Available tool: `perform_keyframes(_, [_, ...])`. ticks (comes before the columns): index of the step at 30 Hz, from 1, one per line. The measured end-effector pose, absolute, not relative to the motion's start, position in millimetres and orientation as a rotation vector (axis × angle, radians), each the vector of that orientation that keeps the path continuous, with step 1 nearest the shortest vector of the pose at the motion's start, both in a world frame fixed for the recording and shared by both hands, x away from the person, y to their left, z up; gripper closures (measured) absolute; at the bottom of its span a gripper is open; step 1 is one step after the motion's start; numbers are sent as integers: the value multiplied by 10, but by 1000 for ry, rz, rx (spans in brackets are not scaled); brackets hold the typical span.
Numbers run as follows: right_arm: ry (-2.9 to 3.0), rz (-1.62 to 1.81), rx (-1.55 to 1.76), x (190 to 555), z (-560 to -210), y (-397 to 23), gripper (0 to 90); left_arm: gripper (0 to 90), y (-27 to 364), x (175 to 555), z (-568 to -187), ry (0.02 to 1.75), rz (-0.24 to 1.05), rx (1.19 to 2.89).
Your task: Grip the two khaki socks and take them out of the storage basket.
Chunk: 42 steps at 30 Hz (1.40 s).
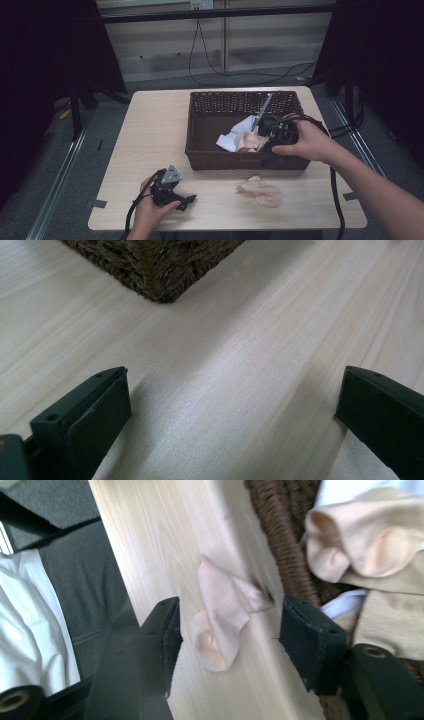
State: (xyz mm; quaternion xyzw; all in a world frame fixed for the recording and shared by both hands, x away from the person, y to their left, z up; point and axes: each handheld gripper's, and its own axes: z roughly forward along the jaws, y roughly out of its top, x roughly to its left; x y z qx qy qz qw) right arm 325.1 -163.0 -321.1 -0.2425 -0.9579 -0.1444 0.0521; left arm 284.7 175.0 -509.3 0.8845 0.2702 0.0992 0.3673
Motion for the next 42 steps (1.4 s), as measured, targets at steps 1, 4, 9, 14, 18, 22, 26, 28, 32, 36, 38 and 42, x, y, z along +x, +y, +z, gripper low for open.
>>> perform_keyframes(1, [-2916,-448,-750,3294,-3160,-1648,376,5,1752,2848,-5092,691,259,2274])
perform_keyframes(4, [-2923,-452,-768,3338,-3121,-1663,347,5,1753,2849,-5091,689,259,2279])
perform_keyframes(9, [-2926,-474,-845,3479,-3089,-1713,278,5,1752,2848,-5092,692,259,2274])
perform_keyframes(14, [-2915,-499,-947,3638,-3124,-1785,238,4,1753,2849,-5091,689,259,2278])
perform_keyframes(18, [-2912,-513,-1009,3760,-3168,-1845,216,4,1752,2849,-5092,688,259,2277])
perform_keyframes(22, [-2921,-486,-1068,3863,-3241,-1858,194,4,1752,2850,-5091,688,259,2277])
perform_keyframes(26, [-2919,-503,-1111,3939,-3321,-1848,176,5,1753,2849,-5091,688,260,2278])
perform_keyframes(28, [-2910,-500,-1147,3975,-3379,-1839,170,5,1753,2849,-5091,689,260,2278])
perform_keyframes(32, [-2902,-502,-1215,4056,-3492,-1832,161,5,1752,2849,-5093,689,259,2276])
perform_keyframes(36, [-2893,-468,-1240,4137,-3602,-1825,153,5,1751,2849,-5094,689,264,2275])
perform_keyframes(38, [-2867,-485,-1256,4151,-3658,-1805,153,5,1752,2850,-5093,687,259,2276])
perform_keyframes(42, [-2867,-458,-1261,4161,-3778,-1752,159,5,1752,2850,-5092,688,258,2277])
